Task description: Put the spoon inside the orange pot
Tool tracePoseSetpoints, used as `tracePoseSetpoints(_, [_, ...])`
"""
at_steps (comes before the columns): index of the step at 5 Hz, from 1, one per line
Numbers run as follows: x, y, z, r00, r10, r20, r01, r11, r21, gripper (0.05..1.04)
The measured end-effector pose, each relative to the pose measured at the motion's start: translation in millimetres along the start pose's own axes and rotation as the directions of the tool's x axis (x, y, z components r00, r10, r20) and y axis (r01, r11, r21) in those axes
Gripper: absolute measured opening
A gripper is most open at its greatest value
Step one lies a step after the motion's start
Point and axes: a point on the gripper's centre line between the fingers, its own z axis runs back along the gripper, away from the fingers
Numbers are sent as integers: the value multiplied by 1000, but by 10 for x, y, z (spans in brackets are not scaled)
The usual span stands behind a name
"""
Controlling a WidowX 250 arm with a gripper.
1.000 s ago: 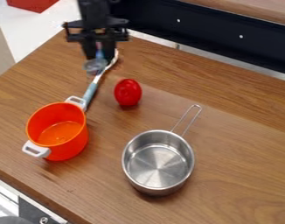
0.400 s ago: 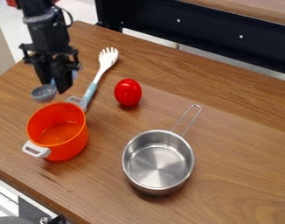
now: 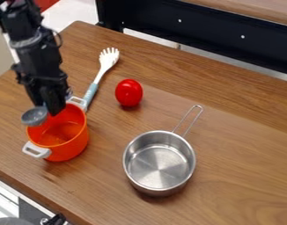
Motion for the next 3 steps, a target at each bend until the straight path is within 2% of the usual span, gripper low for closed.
tracePoseSetpoints(1, [-75, -52, -93, 999, -31, 10, 31, 1000, -4, 322])
tracePoseSetpoints(2, [-55, -79, -142, 999, 2, 35, -2, 1000, 2, 370])
tracePoseSetpoints(3, [-36, -127, -134, 999, 16, 28, -16, 1000, -10, 642])
